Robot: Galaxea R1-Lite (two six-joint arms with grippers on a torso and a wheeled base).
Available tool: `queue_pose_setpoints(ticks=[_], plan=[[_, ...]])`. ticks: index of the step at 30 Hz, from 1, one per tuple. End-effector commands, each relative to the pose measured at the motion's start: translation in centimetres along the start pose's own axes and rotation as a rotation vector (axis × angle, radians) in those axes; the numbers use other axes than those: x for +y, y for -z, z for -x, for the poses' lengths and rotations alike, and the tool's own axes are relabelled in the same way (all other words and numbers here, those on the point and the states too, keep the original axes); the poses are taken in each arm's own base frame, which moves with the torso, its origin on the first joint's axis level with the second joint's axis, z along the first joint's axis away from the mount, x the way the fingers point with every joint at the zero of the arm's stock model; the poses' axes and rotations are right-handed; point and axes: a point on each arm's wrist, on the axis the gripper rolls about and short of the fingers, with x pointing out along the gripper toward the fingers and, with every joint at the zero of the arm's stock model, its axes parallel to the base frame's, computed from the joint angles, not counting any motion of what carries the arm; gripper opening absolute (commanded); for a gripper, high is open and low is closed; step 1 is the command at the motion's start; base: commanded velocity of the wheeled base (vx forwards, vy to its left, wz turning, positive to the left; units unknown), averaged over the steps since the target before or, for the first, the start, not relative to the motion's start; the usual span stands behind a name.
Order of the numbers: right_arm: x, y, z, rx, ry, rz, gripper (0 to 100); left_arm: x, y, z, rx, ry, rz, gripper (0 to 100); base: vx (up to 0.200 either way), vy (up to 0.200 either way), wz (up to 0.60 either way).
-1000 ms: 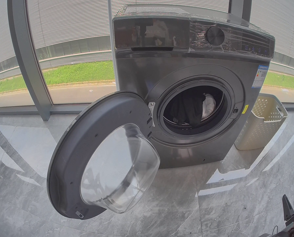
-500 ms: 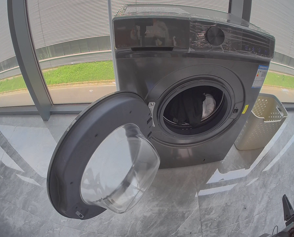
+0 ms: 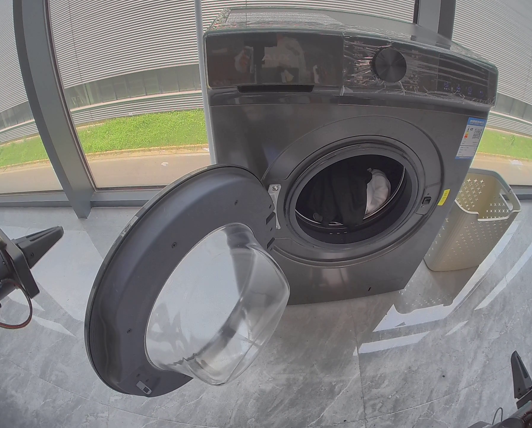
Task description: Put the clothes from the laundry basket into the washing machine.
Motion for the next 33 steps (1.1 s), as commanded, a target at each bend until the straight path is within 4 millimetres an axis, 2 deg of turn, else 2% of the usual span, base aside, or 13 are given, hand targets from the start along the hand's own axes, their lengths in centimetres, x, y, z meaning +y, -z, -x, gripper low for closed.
queue_pose_setpoints(ticks=[1,15,23,33], plan=[[0.0,0.5,0.0,0.006,0.0,0.001,100,0.0,1.0,0.3,0.015,0.159,0.003,0,0.0,0.0,0.0],[0.0,0.5,0.0,0.006,0.0,0.001,100,-0.1,3.5,0.2,0.087,0.182,0.047,0,0.0,0.0,0.0],[0.0,0.5,0.0,0.006,0.0,0.001,100,-0.6,5.8,-0.5,0.166,0.246,0.012,0,0.0,0.0,0.0],[0.0,0.5,0.0,0.006,0.0,0.001,100,-1.3,5.8,-1.3,0.174,0.303,-0.003,0,0.0,0.0,0.0]])
